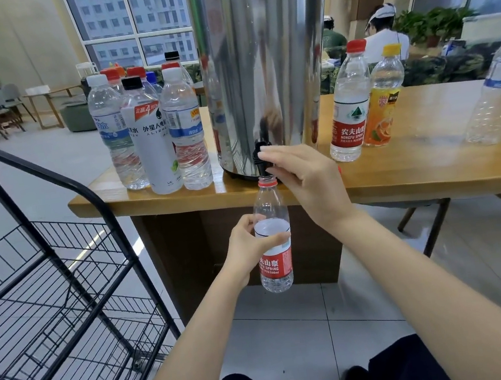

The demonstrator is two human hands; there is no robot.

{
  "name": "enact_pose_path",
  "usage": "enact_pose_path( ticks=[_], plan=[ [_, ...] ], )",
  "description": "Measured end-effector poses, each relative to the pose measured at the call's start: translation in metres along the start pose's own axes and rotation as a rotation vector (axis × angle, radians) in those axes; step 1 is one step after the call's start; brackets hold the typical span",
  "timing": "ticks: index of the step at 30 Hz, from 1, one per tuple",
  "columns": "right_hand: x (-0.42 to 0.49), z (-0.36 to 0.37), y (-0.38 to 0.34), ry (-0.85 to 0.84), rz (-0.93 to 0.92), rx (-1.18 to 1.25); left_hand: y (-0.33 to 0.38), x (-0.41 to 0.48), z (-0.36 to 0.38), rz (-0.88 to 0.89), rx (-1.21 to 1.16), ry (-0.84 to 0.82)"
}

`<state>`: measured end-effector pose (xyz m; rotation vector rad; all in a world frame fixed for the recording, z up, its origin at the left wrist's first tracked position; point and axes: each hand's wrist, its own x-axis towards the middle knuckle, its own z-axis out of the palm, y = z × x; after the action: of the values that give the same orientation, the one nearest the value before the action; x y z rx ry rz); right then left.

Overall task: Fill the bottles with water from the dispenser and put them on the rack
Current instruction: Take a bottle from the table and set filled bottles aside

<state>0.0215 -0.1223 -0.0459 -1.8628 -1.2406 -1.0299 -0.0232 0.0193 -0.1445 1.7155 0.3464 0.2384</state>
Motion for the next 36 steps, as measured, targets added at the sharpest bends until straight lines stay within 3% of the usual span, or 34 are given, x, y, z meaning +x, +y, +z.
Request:
enact_pose_path(
  ticks=[3,6,9,12,15,22,25,28,31,33,36],
  plan=[
    [-0.026,0.002,-0.007,0.075,0.191,0.116,-0.002,-0.001,0.001,0.004,-0.033,-0.004],
    [-0.067,0.001,-0.018,0.095,0.520,0.297,-0.001,-0.002,0.000,0.002,-0.052,-0.024],
    [-0.100,0.002,-0.012,-0.209,0.841,0.277,0.003,-0.005,0.001,0.005,-0.039,-0.032],
    [-0.109,0.006,-0.008,-0.545,1.001,0.294,0.007,-0.008,0.003,-0.004,-0.044,-0.031],
    [-0.100,0.021,-0.014,-0.636,1.019,0.440,0.009,-0.011,0.006,-0.001,-0.055,-0.015],
    [-0.104,0.050,-0.008,-0.469,1.091,0.446,0.018,-0.017,0.006,-0.013,0.036,-0.035],
    [-0.107,0.049,-0.004,-0.457,1.083,0.469,0.038,-0.021,-0.012,0.032,0.183,-0.040],
    [-0.108,0.050,-0.002,-0.439,1.053,0.479,0.071,-0.027,-0.031,0.263,0.279,0.170],
    [-0.110,0.053,-0.003,-0.425,1.039,0.493,0.097,-0.028,-0.037,0.709,0.405,0.336],
    [-0.110,0.054,-0.004,-0.422,1.009,0.493,0.108,-0.023,-0.035,0.884,0.522,0.328],
    [-0.112,0.057,-0.002,-0.419,0.990,0.475,0.114,-0.013,-0.029,0.890,0.603,0.219]
  ],
)
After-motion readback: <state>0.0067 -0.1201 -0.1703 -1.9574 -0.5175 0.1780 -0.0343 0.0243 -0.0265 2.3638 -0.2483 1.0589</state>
